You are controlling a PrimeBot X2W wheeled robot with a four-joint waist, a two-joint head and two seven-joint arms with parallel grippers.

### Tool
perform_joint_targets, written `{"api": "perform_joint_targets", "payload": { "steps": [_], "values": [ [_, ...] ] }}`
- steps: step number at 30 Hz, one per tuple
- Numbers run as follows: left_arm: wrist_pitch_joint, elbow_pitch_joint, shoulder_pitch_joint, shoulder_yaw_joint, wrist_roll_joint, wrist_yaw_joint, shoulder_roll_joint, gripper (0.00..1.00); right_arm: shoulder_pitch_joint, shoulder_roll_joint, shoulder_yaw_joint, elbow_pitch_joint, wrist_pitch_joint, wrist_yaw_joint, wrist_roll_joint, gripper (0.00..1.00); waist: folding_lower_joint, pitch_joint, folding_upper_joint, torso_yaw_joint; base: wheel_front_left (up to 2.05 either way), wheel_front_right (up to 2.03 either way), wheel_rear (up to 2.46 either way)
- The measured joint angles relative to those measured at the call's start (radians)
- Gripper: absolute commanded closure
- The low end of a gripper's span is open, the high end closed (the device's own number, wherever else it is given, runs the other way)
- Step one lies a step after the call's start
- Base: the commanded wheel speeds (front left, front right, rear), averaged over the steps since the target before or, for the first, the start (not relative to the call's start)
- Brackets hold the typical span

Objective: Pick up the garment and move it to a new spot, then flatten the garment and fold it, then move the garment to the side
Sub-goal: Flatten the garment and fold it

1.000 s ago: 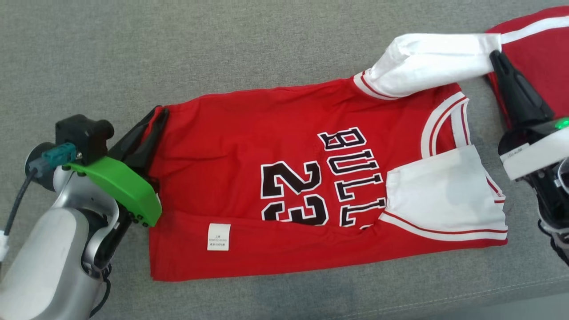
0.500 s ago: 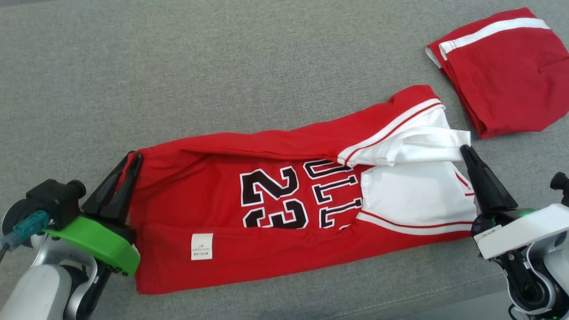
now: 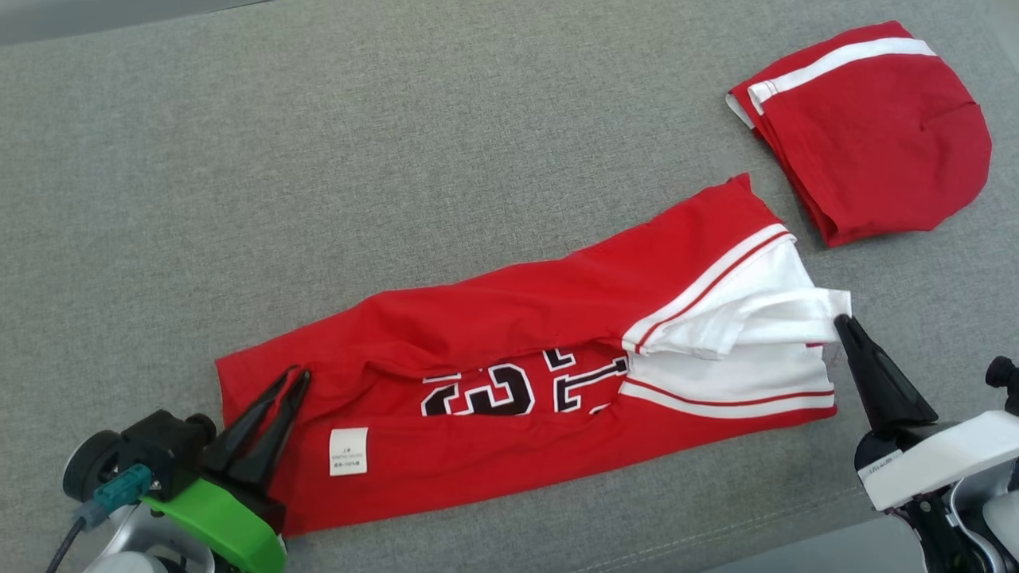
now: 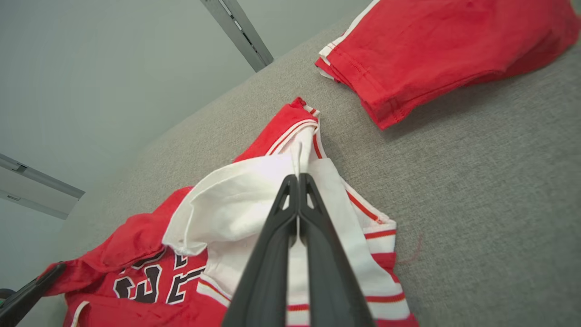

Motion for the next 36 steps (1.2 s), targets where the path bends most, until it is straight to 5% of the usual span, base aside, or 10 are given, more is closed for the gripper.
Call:
{"api": "perform_joint_targets", "payload": {
  "steps": [2, 4, 5, 7, 8, 9, 10, 16, 26, 36],
  "values": [
    [0.000, 0.007, 0.008, -0.009, 0.004, -0.003, 0.001, 1.00, 0.007, -0.012, 0.005, 0.023, 0.000, 0.000, -0.017, 1.00, 0.0000, -0.002, 0.0000, 0.002, 0.00, 0.00, 0.00],
    [0.000, 0.009, 0.008, -0.008, 0.014, -0.003, 0.007, 1.00, 0.012, -0.017, 0.009, 0.031, 0.000, 0.000, -0.020, 0.78, 0.0000, -0.004, 0.0000, 0.008, 0.00, 0.00, 0.00],
    [0.000, 0.008, 0.008, -0.005, 0.014, -0.003, 0.013, 1.00, 0.013, -0.021, 0.016, 0.032, 0.001, 0.000, -0.027, 0.82, 0.0000, -0.005, 0.0000, 0.011, 0.00, 0.00, 0.00],
    [0.000, 0.014, 0.008, 0.012, 0.018, -0.003, 0.029, 0.94, 0.013, -0.036, 0.031, 0.049, 0.014, 0.000, -0.049, 0.52, 0.0000, -0.006, 0.0000, 0.016, 0.00, 0.00, 0.00],
    [0.002, 0.020, 0.009, 0.017, 0.021, -0.003, 0.031, 0.68, 0.014, -0.043, 0.034, 0.058, 0.022, -0.002, -0.058, 0.00, 0.0000, -0.007, 0.0000, 0.017, 0.00, 0.00, 0.00],
    [0.010, 0.025, 0.010, 0.017, 0.024, -0.003, 0.036, 0.51, 0.014, -0.052, 0.040, 0.066, 0.031, -0.009, -0.065, 0.00, 0.0000, -0.007, 0.0000, 0.018, 0.00, 0.00, 0.00],
    [0.013, 0.028, 0.010, 0.018, 0.024, -0.003, 0.042, 0.00, 0.014, -0.060, 0.044, 0.073, 0.037, -0.009, -0.068, 0.00, 0.0000, -0.008, 0.0000, 0.019, 0.00, 0.00, 0.00],
    [0.077, 0.066, 0.050, 0.006, 0.024, 0.004, 0.064, 0.00, -0.001, -0.072, 0.007, 0.069, 0.050, -0.009, -0.045, 0.00, 0.0000, -0.027, 0.0000, 0.023, 0.00, 0.00, 0.00],
    [-0.006, -0.012, 0.031, 0.137, 0.066, 0.170, 0.016, 0.00, -0.072, -0.088, 0.008, 0.220, 0.179, -0.014, 0.028, 0.00, 0.0000, -0.045, 0.0000, 0.072, 0.00, 0.00, 0.00],
    [-0.015, -0.052, 0.022, 0.094, 0.066, 0.183, -0.052, 0.00, -0.160, -0.040, 0.035, 0.347, 0.261, -0.016, 0.068, 0.00, 0.0000, -0.035, 0.0000, 0.152, 0.00, 0.00, 0.00]
  ]
}}
